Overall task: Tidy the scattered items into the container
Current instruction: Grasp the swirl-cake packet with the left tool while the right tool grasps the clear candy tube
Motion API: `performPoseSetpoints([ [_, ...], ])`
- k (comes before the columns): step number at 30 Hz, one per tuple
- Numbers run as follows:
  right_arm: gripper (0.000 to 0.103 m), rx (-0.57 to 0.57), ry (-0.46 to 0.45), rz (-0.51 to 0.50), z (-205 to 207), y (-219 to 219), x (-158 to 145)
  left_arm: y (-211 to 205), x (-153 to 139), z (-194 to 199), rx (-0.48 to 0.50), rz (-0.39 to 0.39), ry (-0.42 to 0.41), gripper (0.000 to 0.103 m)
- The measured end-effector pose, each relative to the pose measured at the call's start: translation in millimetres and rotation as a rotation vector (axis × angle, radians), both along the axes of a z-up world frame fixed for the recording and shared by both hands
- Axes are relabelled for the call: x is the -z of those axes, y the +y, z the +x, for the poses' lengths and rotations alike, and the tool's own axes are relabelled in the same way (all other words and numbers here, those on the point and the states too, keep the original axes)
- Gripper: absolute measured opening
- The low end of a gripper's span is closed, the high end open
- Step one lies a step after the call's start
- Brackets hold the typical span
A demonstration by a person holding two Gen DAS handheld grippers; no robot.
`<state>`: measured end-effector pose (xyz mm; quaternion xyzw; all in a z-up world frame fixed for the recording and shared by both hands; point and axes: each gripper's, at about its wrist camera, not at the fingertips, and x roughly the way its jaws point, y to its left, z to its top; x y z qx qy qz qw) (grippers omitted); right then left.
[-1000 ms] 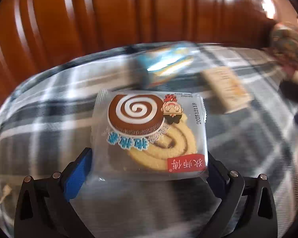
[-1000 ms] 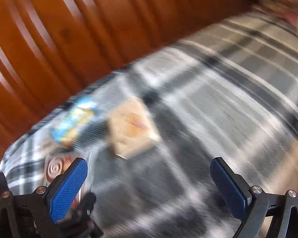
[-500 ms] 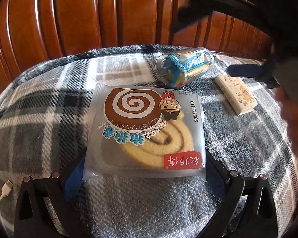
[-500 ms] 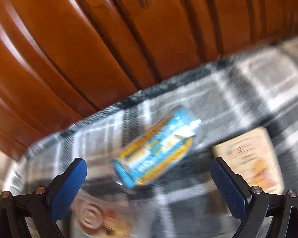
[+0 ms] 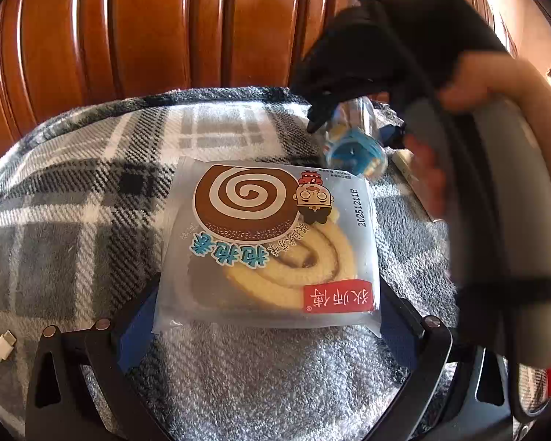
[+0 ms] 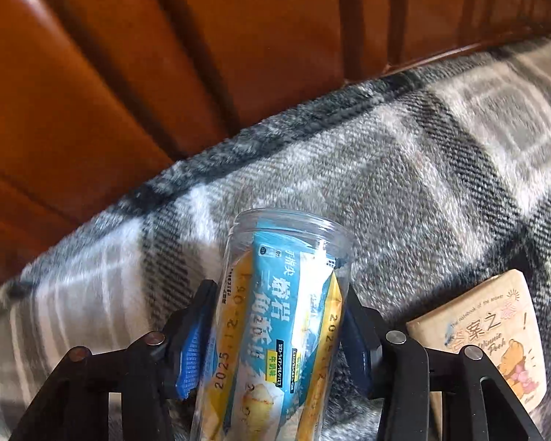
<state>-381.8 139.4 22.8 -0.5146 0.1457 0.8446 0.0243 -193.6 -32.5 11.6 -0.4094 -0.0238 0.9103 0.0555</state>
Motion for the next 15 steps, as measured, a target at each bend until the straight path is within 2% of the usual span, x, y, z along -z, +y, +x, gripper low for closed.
performPoseSetpoints([
  [4,0.054,0.04,0.025,-0.055,20.0,17.1,-7.3,3.1,-1.1,-2.7,-0.002,-0.022,-0.004,0.103],
  [7,0.054,0.057,0.074,-0.035,36.9,29.5,-20.6,-8.8,-10.5,4.4,0.0,-0.001,-0.003,0.103],
  [10,0.053,0.012,0.156,0.031,61.8,32.8,-42.3,-18.9,-14.8,8.5,0.011,0.069,0.007,0.103],
  [12,0.053,-0.044,0.19,0.053,85.9,30.0,-57.5,-27.5,-16.6,9.7,0.016,0.129,0.011,0.103],
  [15,0.053,-0.069,0.227,0.104,121.8,22.3,-76.9,-35.5,-19.6,9.7,0.022,0.182,0.013,0.103],
])
